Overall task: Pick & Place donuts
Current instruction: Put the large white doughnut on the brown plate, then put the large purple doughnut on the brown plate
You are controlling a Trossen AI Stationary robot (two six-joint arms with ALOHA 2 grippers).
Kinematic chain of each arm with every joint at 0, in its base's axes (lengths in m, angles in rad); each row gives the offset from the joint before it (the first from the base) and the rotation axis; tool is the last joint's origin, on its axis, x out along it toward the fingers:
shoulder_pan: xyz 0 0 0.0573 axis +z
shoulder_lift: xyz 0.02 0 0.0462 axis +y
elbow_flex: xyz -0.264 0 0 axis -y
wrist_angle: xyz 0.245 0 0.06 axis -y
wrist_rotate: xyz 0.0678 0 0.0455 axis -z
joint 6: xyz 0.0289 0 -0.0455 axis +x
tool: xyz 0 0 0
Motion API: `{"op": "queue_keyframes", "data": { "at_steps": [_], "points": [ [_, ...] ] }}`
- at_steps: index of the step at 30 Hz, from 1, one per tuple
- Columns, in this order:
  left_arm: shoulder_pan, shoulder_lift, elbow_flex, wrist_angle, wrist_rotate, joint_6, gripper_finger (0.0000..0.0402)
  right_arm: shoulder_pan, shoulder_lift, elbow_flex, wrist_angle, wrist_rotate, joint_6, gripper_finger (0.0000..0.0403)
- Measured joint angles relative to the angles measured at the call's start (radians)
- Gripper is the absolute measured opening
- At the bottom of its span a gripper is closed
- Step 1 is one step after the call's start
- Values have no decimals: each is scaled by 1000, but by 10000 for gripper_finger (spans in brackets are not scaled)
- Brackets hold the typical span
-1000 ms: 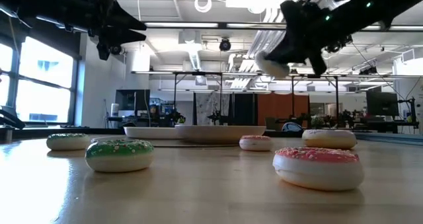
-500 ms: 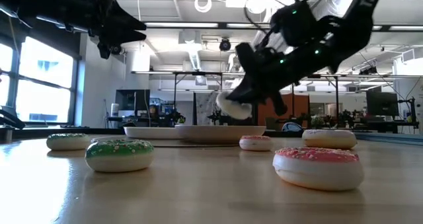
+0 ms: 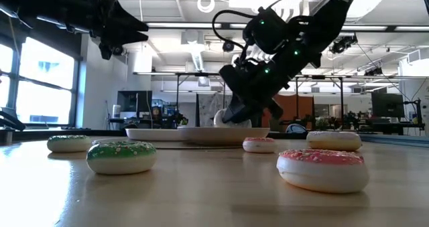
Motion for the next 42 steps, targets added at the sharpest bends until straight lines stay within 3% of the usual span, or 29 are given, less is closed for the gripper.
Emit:
{"op": "queue_keyframes", "data": {
  "at_steps": [10, 25, 42],
  "points": [
    [0, 0, 0, 0, -1, 14, 119, -1, 0, 46, -44, -108, -39, 115],
    [0, 0, 0, 0, -2, 13, 119, -2, -2, 278, -376, -199, -150, 145],
    [0, 1, 0, 0, -23, 13, 119, -1, -2, 336, -521, -167, -197, 145]
  ]
}}
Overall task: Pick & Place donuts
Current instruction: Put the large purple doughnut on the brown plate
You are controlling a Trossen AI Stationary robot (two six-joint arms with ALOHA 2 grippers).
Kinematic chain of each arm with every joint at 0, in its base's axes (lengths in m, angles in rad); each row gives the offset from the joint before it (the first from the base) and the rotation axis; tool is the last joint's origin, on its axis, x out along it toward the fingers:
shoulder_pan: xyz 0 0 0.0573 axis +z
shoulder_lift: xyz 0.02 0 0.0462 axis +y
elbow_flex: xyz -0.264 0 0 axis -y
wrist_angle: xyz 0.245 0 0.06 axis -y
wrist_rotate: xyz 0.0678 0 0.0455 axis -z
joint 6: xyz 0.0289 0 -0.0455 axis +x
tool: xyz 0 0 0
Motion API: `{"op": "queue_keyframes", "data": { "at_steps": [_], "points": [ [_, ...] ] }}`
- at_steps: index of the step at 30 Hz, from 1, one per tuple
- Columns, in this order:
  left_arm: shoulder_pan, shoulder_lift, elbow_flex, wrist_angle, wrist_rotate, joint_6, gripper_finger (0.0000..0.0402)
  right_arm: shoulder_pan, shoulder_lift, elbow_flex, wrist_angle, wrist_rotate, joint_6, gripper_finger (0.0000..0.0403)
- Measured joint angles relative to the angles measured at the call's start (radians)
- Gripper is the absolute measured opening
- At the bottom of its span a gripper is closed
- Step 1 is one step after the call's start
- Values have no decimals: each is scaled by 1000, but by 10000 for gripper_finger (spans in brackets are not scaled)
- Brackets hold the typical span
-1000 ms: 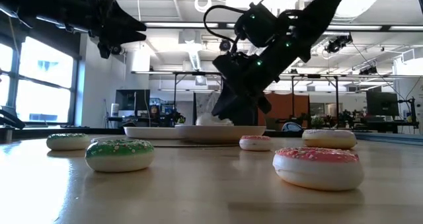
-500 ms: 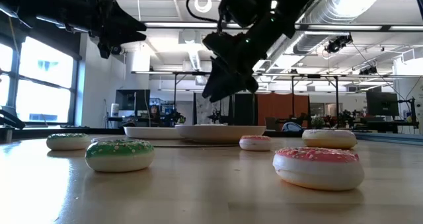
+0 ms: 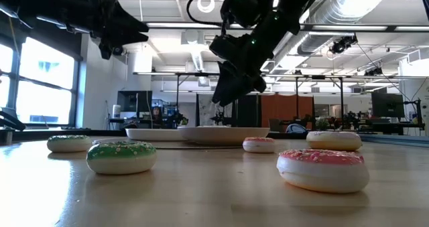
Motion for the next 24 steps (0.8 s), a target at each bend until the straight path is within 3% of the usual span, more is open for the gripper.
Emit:
{"op": "queue_keyframes", "data": {
  "at_steps": [10, 24],
  "points": [
    [0, 1, 0, 0, -11, 0, 119, 0, -66, 0, -67, -1, 6, 145],
    [0, 0, 0, -6, -12, 0, 119, 42, -248, -11, -522, 32, 149, 145]
  ]
}}
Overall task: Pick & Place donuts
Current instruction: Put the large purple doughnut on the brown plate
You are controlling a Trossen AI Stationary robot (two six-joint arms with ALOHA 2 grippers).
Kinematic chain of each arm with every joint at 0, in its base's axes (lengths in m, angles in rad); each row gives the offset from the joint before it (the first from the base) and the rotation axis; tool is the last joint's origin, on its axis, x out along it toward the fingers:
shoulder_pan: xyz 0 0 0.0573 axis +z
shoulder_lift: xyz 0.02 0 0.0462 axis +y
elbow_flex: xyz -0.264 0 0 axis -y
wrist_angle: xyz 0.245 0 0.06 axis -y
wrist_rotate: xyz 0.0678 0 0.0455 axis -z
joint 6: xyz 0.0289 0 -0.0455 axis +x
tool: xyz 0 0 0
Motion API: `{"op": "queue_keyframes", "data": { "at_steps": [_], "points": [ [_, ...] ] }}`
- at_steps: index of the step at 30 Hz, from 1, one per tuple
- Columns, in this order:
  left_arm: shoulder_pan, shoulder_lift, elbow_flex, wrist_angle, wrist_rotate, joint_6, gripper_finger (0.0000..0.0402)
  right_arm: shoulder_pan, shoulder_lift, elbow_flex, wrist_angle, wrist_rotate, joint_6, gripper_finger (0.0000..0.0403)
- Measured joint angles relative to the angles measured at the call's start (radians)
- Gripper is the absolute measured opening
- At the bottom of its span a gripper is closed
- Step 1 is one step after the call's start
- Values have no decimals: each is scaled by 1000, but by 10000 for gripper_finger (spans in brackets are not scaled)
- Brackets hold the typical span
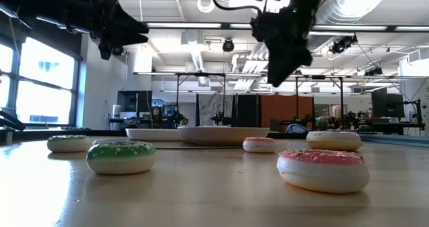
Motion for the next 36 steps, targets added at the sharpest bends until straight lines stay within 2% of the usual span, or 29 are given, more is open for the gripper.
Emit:
{"op": "queue_keyframes", "data": {
  "at_steps": [15, 20, 26, 36],
  "points": [
    [0, 0, 0, -1, 0, 0, 119, 148, 1, 0, -209, 94, 205, 145],
    [0, 0, 0, -1, 0, 0, 119, 216, 1, 0, -320, 121, 257, 144],
    [0, 0, 0, -1, 0, 0, 119, 287, 1, 0, -486, 165, 414, 144],
    [0, 0, 0, -1, 0, 0, 119, 417, 1, 0, -479, 177, 578, 144]
  ]
}}
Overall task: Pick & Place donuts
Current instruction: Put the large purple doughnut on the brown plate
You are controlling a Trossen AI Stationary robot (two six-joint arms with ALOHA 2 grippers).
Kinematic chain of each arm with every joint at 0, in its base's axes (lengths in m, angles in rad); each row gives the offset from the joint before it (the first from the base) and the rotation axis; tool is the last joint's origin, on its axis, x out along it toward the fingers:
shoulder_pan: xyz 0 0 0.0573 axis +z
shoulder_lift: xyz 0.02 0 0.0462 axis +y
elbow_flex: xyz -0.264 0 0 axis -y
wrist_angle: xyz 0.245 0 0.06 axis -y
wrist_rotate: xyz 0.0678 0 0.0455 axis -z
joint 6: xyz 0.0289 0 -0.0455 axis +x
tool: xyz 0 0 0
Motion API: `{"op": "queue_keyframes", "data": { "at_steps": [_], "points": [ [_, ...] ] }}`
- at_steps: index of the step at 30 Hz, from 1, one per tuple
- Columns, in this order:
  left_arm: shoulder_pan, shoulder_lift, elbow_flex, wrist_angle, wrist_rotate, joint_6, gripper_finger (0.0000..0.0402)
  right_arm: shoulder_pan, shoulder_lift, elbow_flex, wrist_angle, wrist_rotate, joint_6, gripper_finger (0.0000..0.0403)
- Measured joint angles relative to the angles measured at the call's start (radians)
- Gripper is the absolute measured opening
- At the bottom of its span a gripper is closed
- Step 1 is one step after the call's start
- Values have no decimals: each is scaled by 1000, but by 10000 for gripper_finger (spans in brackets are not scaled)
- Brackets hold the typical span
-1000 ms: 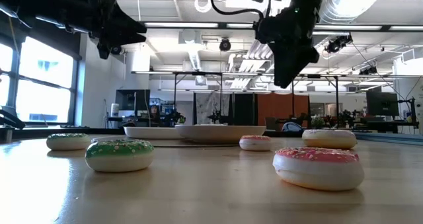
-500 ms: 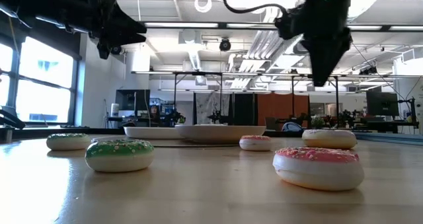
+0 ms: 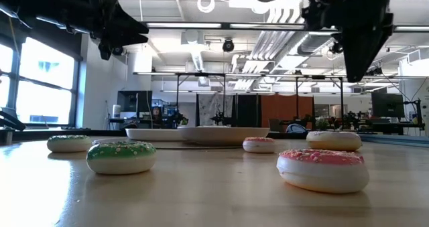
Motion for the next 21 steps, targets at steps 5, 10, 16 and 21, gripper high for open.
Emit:
{"op": "queue_keyframes", "data": {
  "at_steps": [5, 10, 16, 21],
  "points": [
    [0, 0, 0, 0, 0, 0, 119, 59, 0, 0, 3, 7, 47, 144],
    [0, 0, 0, 0, 0, 0, 119, 90, 0, 0, 5, 51, 106, 144],
    [0, 0, 0, 0, 0, 0, 119, 98, -1, -77, 109, 14, 128, 144],
    [0, 0, 0, -4, 0, 0, 119, 98, -1, -210, 297, -8, 128, 144]
  ]
}}
